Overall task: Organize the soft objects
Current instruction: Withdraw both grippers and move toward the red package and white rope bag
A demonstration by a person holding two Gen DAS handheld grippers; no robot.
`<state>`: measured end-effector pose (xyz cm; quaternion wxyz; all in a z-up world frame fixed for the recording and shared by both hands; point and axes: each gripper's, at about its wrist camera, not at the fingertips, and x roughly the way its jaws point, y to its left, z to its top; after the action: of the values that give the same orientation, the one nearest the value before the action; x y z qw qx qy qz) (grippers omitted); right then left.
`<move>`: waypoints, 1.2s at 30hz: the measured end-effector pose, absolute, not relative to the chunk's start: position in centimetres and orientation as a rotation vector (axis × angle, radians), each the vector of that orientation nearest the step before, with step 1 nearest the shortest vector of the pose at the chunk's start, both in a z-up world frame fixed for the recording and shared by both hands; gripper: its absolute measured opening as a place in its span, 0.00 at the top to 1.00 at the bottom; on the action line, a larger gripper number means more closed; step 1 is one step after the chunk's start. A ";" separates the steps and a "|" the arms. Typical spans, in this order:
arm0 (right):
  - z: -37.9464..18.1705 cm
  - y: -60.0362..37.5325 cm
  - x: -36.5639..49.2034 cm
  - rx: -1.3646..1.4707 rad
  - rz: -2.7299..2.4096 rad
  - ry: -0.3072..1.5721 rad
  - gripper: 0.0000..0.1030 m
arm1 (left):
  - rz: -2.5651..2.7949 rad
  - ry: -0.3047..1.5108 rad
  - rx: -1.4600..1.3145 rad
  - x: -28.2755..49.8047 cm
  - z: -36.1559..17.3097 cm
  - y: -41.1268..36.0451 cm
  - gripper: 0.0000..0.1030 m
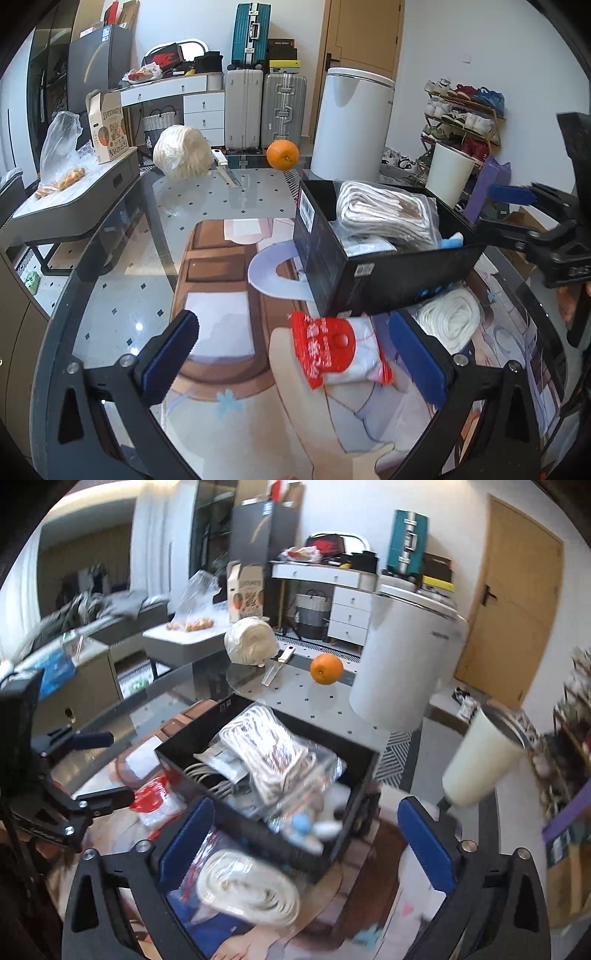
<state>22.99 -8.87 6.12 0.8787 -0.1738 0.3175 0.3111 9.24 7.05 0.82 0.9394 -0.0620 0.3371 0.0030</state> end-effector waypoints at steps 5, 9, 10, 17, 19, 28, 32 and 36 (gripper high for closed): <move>5.1 -10.7 21.5 -0.273 0.625 0.723 0.01 | 0.009 0.699 -0.112 8.3 0.4 6.9 0.00; 4.1 -11.4 20.6 -0.224 0.632 0.761 0.01 | 0.000 0.712 -0.108 7.9 0.1 6.5 0.00; 3.9 -11.4 20.3 -0.217 0.631 0.774 0.01 | -0.004 0.718 -0.107 7.8 0.1 6.4 0.00; 2.3 -11.0 19.8 -0.198 0.647 0.826 0.01 | -0.017 0.738 -0.070 7.9 0.0 5.4 0.00; 1.8 -10.8 19.7 -0.204 0.656 0.839 0.01 | -0.022 0.747 -0.061 8.1 -0.2 5.2 0.00; -0.5 -9.7 20.1 -0.214 0.666 0.907 0.01 | -0.033 0.781 -0.043 9.0 -0.6 4.6 0.00; -1.4 -8.8 19.8 -0.244 0.667 0.925 0.01 | -0.028 0.794 -0.037 9.1 -0.8 4.5 0.00; -2.0 -7.9 19.9 -0.267 0.644 0.945 0.01 | -0.029 0.789 -0.046 9.0 -0.8 4.7 0.00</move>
<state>19.85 -7.92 -2.03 0.8325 -0.1261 0.4457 0.3039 8.96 4.74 -0.76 0.9229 -0.0226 0.3841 -0.0142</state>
